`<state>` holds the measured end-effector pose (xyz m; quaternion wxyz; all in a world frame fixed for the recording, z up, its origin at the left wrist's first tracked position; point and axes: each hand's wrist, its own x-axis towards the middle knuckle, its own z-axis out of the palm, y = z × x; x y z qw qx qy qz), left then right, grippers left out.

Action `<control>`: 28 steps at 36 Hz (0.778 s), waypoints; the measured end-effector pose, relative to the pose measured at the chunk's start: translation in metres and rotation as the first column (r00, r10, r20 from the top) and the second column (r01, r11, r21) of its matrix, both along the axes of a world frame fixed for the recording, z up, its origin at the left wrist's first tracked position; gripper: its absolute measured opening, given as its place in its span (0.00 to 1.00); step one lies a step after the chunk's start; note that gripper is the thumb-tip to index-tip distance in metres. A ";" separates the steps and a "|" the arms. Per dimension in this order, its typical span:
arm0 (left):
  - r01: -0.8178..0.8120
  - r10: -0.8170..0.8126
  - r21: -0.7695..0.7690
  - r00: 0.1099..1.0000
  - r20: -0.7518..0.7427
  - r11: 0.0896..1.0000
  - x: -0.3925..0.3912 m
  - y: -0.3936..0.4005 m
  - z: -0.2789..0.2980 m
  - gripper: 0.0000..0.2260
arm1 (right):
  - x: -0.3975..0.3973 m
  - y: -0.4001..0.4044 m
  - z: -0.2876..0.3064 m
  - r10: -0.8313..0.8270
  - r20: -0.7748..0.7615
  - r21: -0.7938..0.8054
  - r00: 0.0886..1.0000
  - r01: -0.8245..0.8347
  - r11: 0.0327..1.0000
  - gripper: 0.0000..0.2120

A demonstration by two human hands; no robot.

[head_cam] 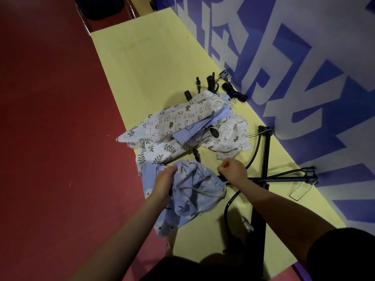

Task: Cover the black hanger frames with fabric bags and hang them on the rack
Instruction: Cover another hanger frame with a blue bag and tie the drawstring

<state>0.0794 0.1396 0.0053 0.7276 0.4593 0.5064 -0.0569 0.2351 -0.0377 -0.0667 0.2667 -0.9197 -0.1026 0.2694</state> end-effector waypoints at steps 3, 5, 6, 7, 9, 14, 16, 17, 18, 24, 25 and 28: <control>-0.003 0.003 -0.001 1.000 -0.012 1.000 0.001 -0.002 -0.002 0.15 | 0.004 0.000 0.002 -0.113 -0.123 0.183 0.986 0.134 0.974 0.05; -0.003 0.003 0.004 1.000 -0.017 1.000 0.003 -0.002 -0.004 0.16 | 0.006 0.001 0.006 -0.187 -0.260 0.302 0.947 0.263 0.916 0.07; -0.003 0.003 0.008 1.000 -0.015 1.000 0.005 -0.003 -0.002 0.16 | 0.006 0.002 0.009 -0.206 -0.315 0.354 0.927 0.316 0.880 0.08; 0.003 -0.003 0.009 1.000 -0.012 1.000 0.007 -0.004 -0.001 0.16 | 0.006 0.002 0.013 -0.214 -0.361 0.396 0.908 0.357 0.846 0.09; 0.024 -0.024 -0.007 1.000 0.003 1.000 0.011 -0.006 0.003 0.15 | 0.004 0.003 0.026 -0.194 -0.435 0.462 0.879 0.403 0.790 0.09; 0.057 -0.056 -0.005 0.997 0.058 0.998 0.019 -0.011 0.012 0.15 | -0.013 0.003 0.051 -0.032 -0.586 0.590 0.810 0.454 0.668 0.07; 0.082 -0.082 0.008 0.993 0.089 0.997 0.019 -0.015 0.016 0.14 | -0.021 0.005 0.058 0.022 -0.613 0.620 0.790 0.464 0.633 0.06; 0.089 -0.092 0.035 0.991 0.094 0.995 0.018 -0.017 0.017 0.14 | -0.025 0.005 0.061 0.048 -0.617 0.636 0.785 0.462 0.618 0.06; 0.095 -0.103 0.076 0.989 0.104 0.993 0.017 -0.018 0.020 0.13 | -0.029 0.004 0.063 0.068 -0.615 0.647 0.785 0.453 0.613 0.06; 0.112 -0.177 0.243 0.948 0.266 0.964 0.012 -0.035 0.051 0.09 | -0.063 0.007 0.066 0.145 -0.460 0.608 0.876 0.192 0.770 0.07; 0.113 -0.189 0.245 0.931 0.311 0.963 0.010 -0.036 0.056 0.09 | -0.069 0.008 0.067 0.150 -0.436 0.587 0.887 0.154 0.795 0.07; 0.097 -0.168 0.186 0.893 0.418 0.978 0.003 -0.031 0.073 0.10 | -0.082 0.011 0.073 0.161 -0.376 0.546 0.912 0.078 0.834 0.08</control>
